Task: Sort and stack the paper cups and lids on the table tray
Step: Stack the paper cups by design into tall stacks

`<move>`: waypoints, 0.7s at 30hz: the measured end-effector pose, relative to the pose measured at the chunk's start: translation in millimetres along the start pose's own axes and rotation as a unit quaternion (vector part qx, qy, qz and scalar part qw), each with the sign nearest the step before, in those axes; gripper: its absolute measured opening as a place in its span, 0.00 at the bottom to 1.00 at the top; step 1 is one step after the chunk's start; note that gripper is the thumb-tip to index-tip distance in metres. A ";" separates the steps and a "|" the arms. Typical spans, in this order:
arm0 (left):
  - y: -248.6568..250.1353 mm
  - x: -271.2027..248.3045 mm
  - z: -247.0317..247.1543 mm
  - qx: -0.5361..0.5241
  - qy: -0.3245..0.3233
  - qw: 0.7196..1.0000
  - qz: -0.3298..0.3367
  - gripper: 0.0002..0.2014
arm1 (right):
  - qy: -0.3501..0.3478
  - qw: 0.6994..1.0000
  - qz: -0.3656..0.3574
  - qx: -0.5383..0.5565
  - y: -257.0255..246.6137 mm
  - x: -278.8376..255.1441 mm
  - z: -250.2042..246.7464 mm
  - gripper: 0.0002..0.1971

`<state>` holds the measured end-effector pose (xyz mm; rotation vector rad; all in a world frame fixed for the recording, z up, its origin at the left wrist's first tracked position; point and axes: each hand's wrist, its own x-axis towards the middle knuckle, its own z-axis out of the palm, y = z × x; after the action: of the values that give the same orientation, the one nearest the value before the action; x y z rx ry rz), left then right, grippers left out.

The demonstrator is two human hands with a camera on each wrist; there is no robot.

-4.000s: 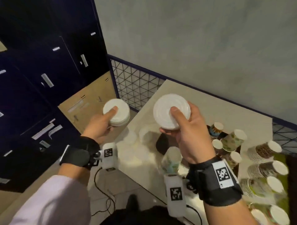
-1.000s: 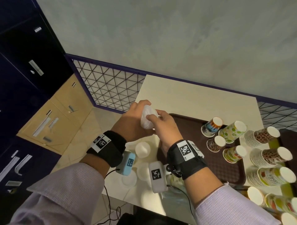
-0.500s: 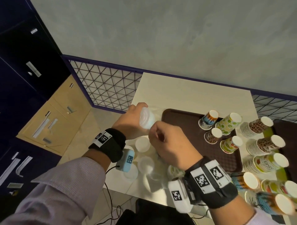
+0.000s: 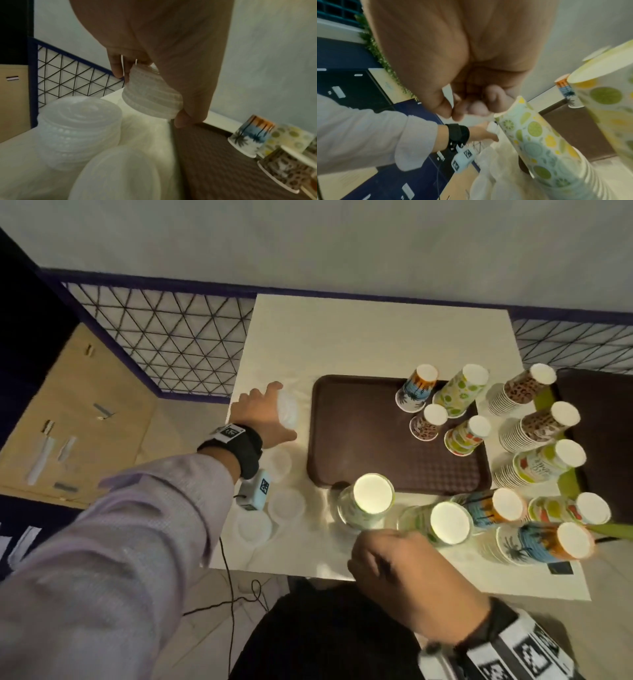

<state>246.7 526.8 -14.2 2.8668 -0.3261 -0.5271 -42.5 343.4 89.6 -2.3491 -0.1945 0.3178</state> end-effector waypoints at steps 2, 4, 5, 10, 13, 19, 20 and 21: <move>0.5 10.7 13.2 0.058 0.001 0.998 0.002 0.52 | 0.113 0.994 0.006 0.008 1.2 -1.1 -4.2 0.06; 1.0 18.6 25.4 0.101 0.004 0.995 0.011 0.51 | 0.188 0.981 0.019 -0.045 0.8 2.1 -10.8 0.06; 2.2 22.7 31.0 0.119 0.004 0.993 0.020 0.50 | 0.204 0.975 0.024 -0.083 2.4 5.4 -14.3 0.11; 11.4 37.6 46.3 0.170 -0.004 0.984 0.043 0.50 | 0.166 0.972 0.050 -0.157 12.7 25.7 -19.1 0.28; 17.5 46.2 49.1 0.182 -0.005 0.982 0.047 0.51 | 0.134 0.973 0.062 -0.178 14.5 33.2 -15.2 0.28; 21.8 60.4 56.1 0.186 -0.010 0.982 0.032 0.52 | 0.120 0.971 0.077 -0.190 24.0 39.8 -6.8 0.21; 21.7 62.1 58.4 0.187 -0.010 0.982 0.032 0.53 | 0.116 0.972 0.077 -0.191 24.9 40.2 -6.2 0.19; 21.3 63.1 60.5 0.188 -0.011 0.982 0.031 0.53 | 0.115 0.972 0.076 -0.192 25.8 40.1 -5.6 0.18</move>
<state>278.0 480.7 -84.9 3.1988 -0.5734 -0.5342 -1.3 330.6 68.5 -2.7667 0.0422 0.0805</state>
